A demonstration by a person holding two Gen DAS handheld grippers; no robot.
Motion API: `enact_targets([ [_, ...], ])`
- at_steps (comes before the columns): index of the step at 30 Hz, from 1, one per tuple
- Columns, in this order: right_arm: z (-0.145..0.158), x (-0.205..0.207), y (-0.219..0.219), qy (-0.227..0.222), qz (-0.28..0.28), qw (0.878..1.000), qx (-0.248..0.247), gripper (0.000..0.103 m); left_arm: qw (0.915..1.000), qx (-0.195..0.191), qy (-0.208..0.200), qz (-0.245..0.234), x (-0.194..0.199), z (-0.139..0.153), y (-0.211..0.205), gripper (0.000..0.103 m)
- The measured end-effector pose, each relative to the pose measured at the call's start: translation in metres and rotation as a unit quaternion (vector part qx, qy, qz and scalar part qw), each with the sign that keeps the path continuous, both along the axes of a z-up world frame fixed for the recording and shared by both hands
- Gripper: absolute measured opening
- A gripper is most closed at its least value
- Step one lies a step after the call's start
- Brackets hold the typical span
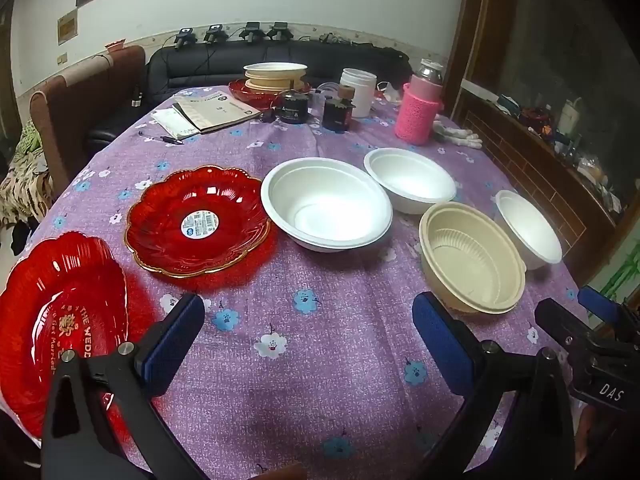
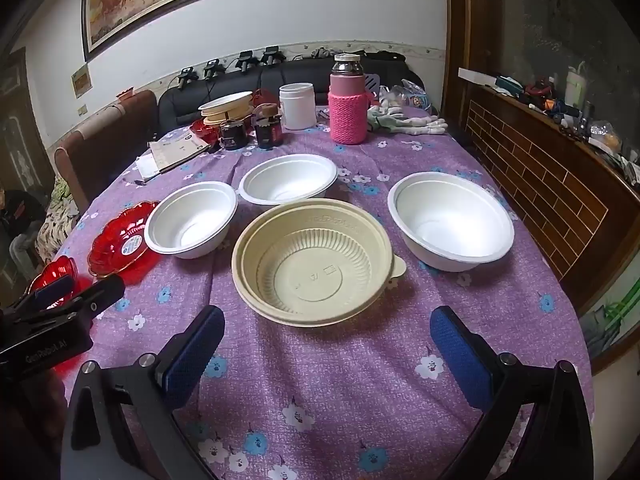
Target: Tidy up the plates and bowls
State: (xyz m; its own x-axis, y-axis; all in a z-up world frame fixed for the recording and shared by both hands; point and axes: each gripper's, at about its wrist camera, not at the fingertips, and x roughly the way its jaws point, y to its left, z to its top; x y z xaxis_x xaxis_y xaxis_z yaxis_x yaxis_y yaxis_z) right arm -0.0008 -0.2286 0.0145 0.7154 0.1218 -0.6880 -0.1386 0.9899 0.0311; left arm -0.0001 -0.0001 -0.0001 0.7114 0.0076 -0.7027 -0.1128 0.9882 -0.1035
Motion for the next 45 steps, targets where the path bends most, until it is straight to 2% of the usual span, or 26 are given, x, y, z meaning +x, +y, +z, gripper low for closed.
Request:
enact_targets([
  [9, -0.0041, 0.0023, 0.0047, 0.011, 0.000, 1.000, 0.000, 0.103, 1.0000, -0.006, 0.006, -0.004, 0.0022, -0.0065, 0.0029, 0.103],
  [45, -0.0051, 0.0026, -0.0018, 0.009, -0.009, 1.000, 0.019, 0.103, 0.9996, -0.013, 0.014, -0.021, -0.0009, -0.0049, -0.0024, 0.103],
])
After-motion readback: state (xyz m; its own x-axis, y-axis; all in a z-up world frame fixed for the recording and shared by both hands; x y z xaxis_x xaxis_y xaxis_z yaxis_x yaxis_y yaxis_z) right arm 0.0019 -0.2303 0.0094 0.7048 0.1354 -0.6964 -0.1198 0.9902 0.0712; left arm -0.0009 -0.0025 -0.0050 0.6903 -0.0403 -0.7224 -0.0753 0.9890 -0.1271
